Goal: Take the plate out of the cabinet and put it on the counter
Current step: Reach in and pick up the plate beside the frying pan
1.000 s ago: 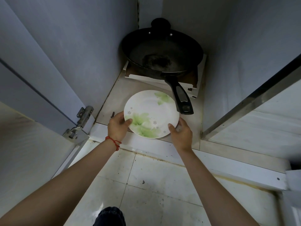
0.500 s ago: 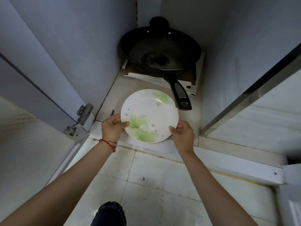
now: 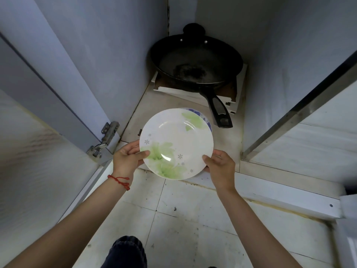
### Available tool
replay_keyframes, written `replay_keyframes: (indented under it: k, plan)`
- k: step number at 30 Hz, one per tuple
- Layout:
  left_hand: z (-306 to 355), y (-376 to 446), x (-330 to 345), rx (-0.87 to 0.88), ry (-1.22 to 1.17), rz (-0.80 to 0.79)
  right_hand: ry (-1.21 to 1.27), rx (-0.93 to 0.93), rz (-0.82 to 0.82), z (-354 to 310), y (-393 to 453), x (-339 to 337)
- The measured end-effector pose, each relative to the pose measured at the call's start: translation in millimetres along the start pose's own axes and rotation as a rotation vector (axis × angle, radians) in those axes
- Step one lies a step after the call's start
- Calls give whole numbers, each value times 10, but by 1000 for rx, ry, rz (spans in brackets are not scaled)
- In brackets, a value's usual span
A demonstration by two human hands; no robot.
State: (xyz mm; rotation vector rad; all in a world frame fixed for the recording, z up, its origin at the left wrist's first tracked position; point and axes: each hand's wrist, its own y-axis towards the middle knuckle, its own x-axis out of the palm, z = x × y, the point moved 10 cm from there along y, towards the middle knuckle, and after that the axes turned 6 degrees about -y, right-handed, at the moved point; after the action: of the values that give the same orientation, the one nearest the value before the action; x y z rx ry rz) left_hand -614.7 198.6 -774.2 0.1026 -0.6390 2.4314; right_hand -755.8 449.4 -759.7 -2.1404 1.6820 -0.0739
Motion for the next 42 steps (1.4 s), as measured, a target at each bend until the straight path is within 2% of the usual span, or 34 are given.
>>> replay_keyframes:
  k: [7, 15, 21, 34, 42]
  plan:
    - [126, -231, -249, -48, -4, 38, 36, 50, -69, -64, -251, 164]
    - [314, -798, -440, -134, -25, 134, 45, 152, -63, -204, -759, 53]
    - [517, -1318, -503, -199, 7, 150, -2, 221, -35, -368, -1239, -149]
    - [1227, -2379, -458, -302, -23, 189, 30, 303, -23, -1090, -2199, -615]
    - [2044, -2917, -250, -301, -26, 212, 9, 292, -42, -1981, -2592, -860]
